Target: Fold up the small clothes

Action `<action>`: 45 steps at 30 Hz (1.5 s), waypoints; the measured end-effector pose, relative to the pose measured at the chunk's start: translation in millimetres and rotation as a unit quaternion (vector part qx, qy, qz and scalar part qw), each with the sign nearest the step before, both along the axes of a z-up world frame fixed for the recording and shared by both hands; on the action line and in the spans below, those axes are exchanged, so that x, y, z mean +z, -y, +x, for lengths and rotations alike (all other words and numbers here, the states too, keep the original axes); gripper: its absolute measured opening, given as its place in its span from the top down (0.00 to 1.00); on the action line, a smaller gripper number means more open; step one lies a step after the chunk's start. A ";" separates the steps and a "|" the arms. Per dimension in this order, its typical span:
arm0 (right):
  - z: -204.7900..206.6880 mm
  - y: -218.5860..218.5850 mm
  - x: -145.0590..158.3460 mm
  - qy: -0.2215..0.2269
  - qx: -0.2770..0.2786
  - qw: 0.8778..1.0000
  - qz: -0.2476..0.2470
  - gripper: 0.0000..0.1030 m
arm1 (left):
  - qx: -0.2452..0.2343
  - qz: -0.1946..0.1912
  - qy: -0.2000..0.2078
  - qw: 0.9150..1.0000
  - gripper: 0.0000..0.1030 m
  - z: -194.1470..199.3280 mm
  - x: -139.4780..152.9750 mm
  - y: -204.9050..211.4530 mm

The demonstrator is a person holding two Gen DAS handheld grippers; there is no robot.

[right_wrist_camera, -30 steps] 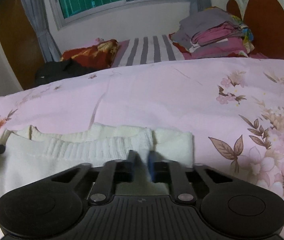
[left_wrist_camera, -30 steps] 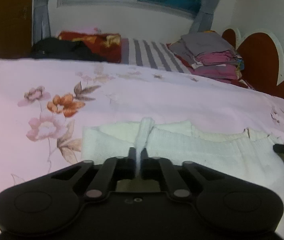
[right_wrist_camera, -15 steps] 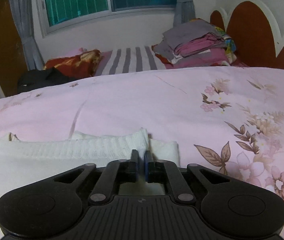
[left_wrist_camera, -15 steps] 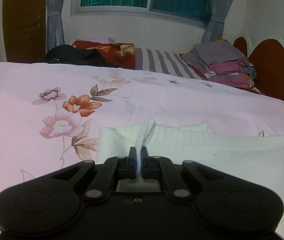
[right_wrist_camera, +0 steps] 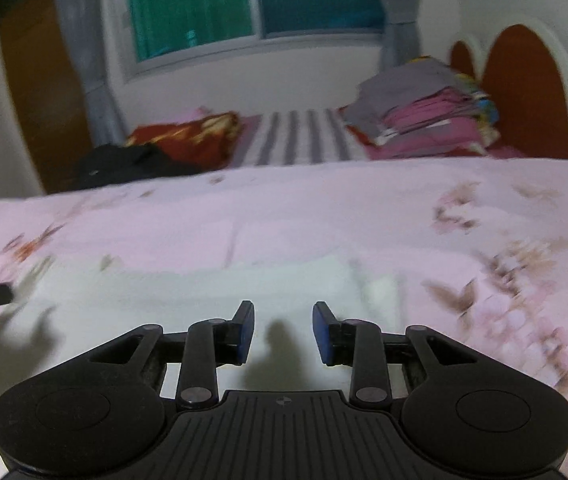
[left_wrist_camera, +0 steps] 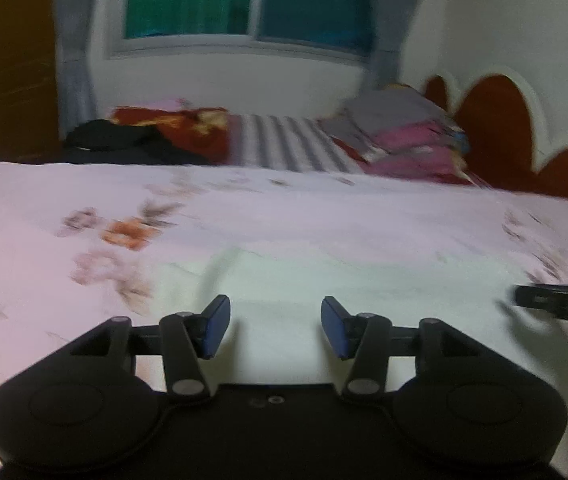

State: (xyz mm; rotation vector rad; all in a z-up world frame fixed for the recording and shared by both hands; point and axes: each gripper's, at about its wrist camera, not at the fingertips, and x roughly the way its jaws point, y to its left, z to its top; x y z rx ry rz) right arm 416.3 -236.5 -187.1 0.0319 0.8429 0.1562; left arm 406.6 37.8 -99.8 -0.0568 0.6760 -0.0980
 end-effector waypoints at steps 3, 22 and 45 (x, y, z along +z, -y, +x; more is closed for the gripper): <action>-11.6 -17.0 -6.4 -0.012 0.015 1.000 0.011 0.69 | -0.024 -0.008 -0.020 0.999 0.52 -5.1 -8.1 19.8; -40.7 15.4 -27.7 -0.015 -0.023 0.998 -0.049 0.69 | 0.010 0.030 -0.062 0.998 0.50 -17.0 -36.9 12.6; -113.2 -64.3 -18.3 -0.049 0.095 0.993 -0.046 0.69 | 0.009 0.024 -0.091 0.996 0.52 -87.5 -37.0 15.0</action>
